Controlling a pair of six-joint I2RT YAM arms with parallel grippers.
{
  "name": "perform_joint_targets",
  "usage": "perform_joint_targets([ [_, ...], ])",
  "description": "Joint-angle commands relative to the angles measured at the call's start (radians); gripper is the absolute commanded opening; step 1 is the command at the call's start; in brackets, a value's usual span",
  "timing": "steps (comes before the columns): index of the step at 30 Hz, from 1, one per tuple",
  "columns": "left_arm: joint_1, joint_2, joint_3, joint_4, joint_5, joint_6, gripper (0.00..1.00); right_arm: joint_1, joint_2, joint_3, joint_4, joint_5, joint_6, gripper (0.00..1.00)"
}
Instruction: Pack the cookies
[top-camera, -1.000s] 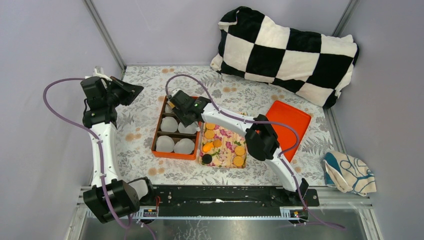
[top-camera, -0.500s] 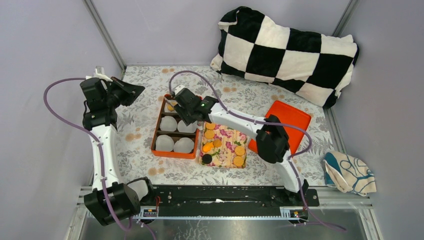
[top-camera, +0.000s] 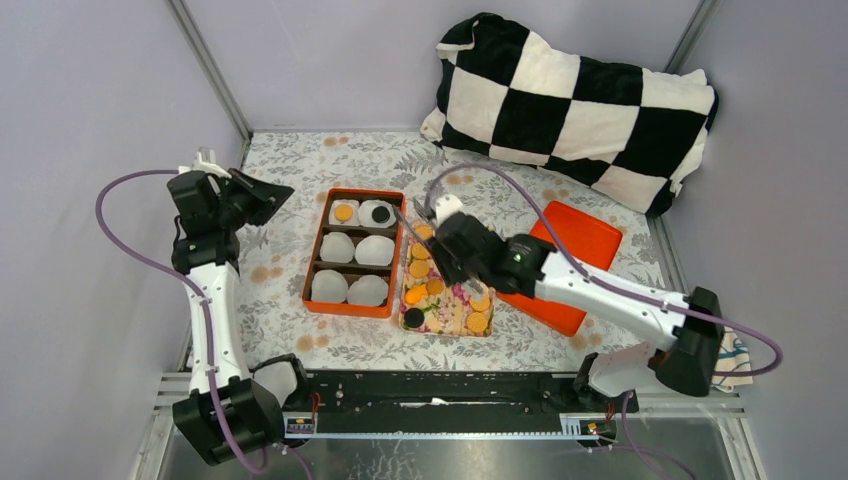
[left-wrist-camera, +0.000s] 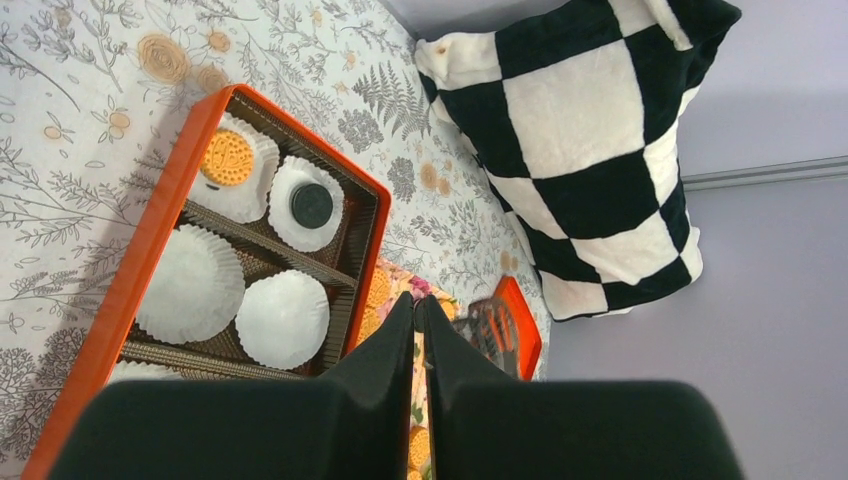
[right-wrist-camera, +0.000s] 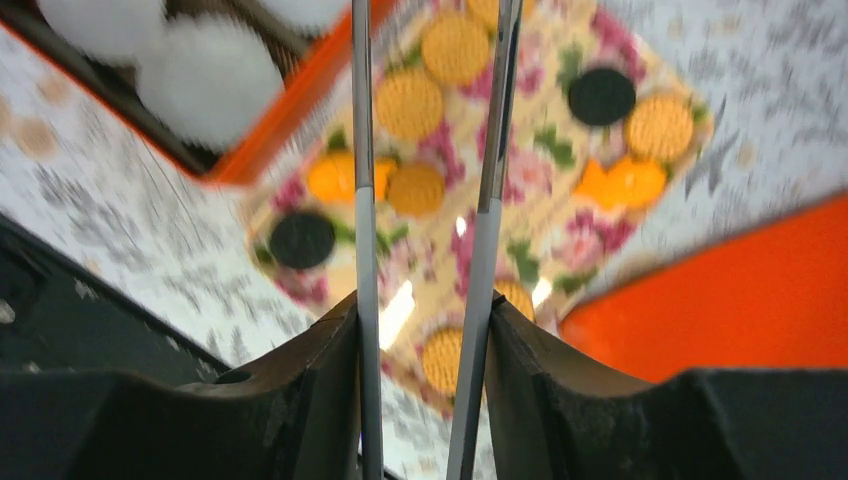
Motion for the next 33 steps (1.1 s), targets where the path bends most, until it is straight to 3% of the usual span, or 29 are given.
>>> perform_joint_targets([
  [1,0.008,-0.027,-0.039,0.038,0.012,0.02,0.1,0.059,-0.101,-0.164,-0.119,0.053,0.127,0.48],
  [6,0.007,-0.046,-0.052,0.039,0.014,0.013,0.1,0.072,-0.156,-0.296,-0.122,0.003,0.213,0.48],
  [12,0.007,-0.049,-0.047,0.025,0.015,0.015,0.1,0.087,-0.154,-0.334,-0.12,-0.04,0.242,0.48],
  [33,0.007,-0.025,-0.08,0.042,0.039,0.008,0.1,0.111,0.104,-0.193,-0.097,-0.066,0.182,0.49],
])
